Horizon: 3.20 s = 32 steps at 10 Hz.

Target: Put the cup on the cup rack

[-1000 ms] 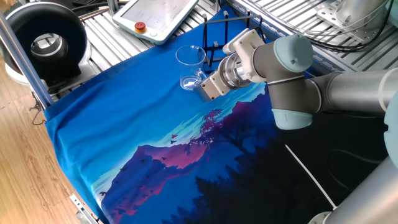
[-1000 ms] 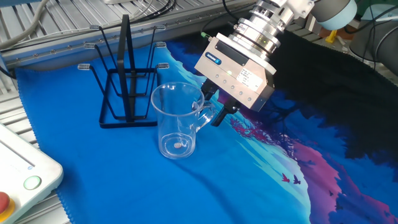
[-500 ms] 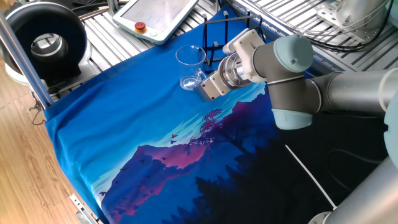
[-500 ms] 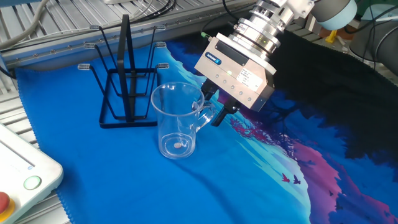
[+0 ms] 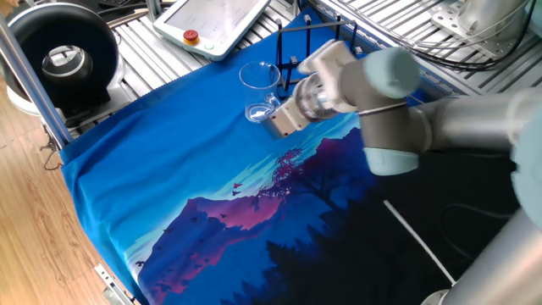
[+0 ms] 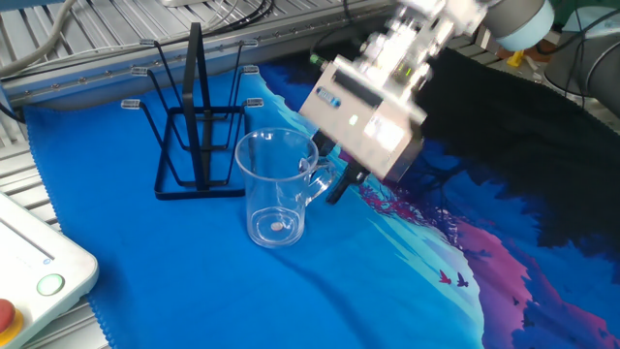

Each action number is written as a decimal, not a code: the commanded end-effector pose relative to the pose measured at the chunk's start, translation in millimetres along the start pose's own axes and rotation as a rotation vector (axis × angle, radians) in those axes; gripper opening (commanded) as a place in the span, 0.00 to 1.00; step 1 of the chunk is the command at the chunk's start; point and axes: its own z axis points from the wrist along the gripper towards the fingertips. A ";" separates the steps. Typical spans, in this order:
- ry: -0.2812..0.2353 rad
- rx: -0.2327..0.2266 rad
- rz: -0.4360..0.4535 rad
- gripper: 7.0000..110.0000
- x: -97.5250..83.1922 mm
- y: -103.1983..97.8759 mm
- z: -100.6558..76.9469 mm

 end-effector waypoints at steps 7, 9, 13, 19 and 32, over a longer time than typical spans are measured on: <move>0.012 0.004 0.045 0.15 11.4 3.5 -15.9; 0.002 -0.034 0.007 0.15 11.2 12.5 -15.1; -0.016 -0.064 -0.048 0.36 9.1 17.1 -9.7; -0.013 -0.053 -0.006 0.36 6.2 5.3 -11.7; -0.015 0.025 0.172 0.36 4.3 -12.6 -7.9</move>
